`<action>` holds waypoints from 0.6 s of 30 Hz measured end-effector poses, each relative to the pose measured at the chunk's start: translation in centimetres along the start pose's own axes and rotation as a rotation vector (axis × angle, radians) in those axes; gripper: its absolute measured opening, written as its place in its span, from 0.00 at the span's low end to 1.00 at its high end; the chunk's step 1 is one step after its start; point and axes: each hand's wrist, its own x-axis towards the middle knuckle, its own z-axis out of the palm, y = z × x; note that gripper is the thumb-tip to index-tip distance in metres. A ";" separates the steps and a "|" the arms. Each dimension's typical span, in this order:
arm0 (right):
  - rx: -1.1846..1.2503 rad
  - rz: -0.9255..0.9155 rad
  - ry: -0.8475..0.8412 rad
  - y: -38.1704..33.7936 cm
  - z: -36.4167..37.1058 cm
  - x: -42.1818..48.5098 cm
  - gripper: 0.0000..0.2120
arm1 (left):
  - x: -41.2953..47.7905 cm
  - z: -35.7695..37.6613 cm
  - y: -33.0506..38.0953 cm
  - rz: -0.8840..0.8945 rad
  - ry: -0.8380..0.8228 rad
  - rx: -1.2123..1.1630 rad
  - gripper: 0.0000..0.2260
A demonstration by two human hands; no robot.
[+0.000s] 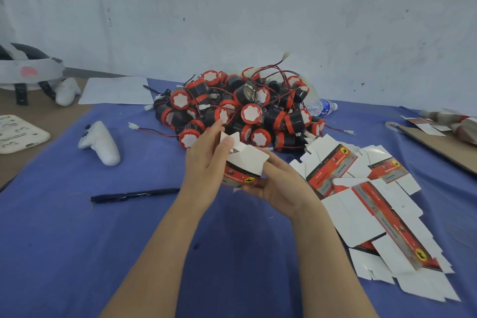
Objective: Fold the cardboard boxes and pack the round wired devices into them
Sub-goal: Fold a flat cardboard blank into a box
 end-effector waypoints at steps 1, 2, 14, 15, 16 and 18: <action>0.011 -0.034 0.023 0.1 -0.1 0.1 0.14 | 0.2 0.0 -0.1 -0.021 -0.014 0.060 0.26; 0.022 -0.073 0.038 0.1 -0.2 0.2 0.16 | 0.2 0.0 -0.1 -0.037 -0.041 0.113 0.27; 0.019 -0.108 0.101 1.4 -0.3 1.0 0.26 | -0.4 -0.6 -1.0 -0.058 -0.191 0.046 0.17; 0.014 -0.073 0.089 1.5 -0.3 1.0 0.25 | -0.4 -0.7 -1.0 -0.064 -0.190 0.023 0.16; -0.006 -0.052 0.076 1.6 -0.4 1.0 0.23 | -0.4 -0.8 -1.2 -0.078 -0.187 0.002 0.17; -0.079 -0.058 0.060 1.8 -0.5 1.1 0.19 | -0.2 -1.1 -1.4 -0.108 -0.180 -0.005 0.19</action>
